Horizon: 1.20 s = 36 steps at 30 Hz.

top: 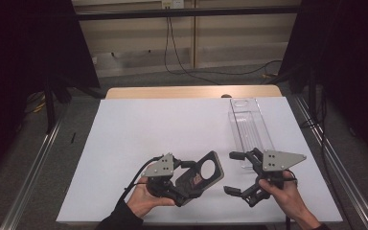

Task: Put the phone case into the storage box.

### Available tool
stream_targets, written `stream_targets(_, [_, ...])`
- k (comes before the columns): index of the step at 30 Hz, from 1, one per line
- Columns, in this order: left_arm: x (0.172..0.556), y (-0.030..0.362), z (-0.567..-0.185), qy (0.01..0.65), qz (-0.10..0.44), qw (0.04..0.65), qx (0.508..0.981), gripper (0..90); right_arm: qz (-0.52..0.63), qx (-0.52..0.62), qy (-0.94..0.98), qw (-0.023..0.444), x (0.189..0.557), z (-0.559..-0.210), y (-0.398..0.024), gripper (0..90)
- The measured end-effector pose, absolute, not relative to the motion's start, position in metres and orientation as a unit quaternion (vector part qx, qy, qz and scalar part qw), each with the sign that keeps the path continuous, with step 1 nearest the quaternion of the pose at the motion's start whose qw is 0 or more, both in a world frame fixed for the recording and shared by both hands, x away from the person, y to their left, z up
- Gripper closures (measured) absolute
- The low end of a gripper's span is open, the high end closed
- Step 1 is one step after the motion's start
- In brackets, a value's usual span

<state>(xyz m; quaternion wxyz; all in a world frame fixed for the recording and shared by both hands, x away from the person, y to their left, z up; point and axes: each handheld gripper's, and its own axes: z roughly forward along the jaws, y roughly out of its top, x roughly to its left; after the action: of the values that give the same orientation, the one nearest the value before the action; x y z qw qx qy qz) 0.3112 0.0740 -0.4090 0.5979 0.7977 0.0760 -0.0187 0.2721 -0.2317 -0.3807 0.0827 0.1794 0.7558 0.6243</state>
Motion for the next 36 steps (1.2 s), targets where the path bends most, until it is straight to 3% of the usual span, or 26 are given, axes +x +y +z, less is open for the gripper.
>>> stream_targets(16, [0.314, 0.071, -0.409, 0.072, -0.034, 0.606, 0.792, 12.4, 0.591, 0.14, 0.794, 0.011, 0.294, -0.374, -0.219, 1.4])
stream_targets(36, [0.313, 0.066, -0.409, 0.055, -0.062, 0.599, 0.797, 12.4, 0.572, 0.081, 0.816, -0.012, 0.309, -0.368, -0.207, 2.8])
